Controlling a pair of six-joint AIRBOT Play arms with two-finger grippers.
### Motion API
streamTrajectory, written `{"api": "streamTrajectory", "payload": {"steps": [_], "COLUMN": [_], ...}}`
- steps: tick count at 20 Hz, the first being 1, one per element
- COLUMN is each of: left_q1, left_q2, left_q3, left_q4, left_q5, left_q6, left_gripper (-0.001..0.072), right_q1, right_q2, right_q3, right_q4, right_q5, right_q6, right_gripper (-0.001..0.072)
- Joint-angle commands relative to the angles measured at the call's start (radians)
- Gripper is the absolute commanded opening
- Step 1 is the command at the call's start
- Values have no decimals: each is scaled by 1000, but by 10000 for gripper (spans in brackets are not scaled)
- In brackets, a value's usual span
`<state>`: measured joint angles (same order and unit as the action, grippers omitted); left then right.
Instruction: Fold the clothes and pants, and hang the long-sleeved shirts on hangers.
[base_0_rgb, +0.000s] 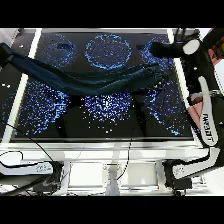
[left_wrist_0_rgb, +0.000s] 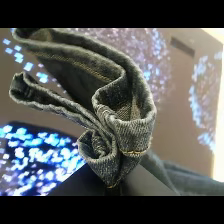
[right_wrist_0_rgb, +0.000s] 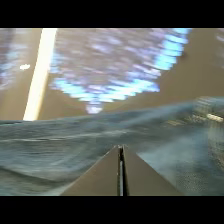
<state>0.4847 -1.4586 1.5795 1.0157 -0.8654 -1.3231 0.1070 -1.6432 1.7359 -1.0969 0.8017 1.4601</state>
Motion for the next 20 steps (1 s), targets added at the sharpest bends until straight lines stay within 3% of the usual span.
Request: {"api": "streamTrajectory", "payload": {"steps": [1, 5, 13, 17, 20], "left_q1": [-14, -55, -138, -167, -218], "left_q2": [65, 109, 172, 180, 179], "left_q3": [1, 1, 1, 1, 1], "left_q4": [-2, -33, -153, -291, -321], "left_q5": [-53, -57, -85, -109, -116], "left_q6": [31, 57, 56, 56, 57], "left_gripper": [15, 15, 15, 15, 15], "right_q1": [154, 321, 597, 719, 782], "right_q2": [-21, -123, -477, -552, -586], "right_q3": [15, 25, 343, 341, 341], "right_q4": [4, 39, 219, 352, 365], "right_q5": [-177, -363, -381, -495, -514], "right_q6": [18, 138, 156, 188, 208], "right_gripper": [33, 31, 30, 28, 28]}}
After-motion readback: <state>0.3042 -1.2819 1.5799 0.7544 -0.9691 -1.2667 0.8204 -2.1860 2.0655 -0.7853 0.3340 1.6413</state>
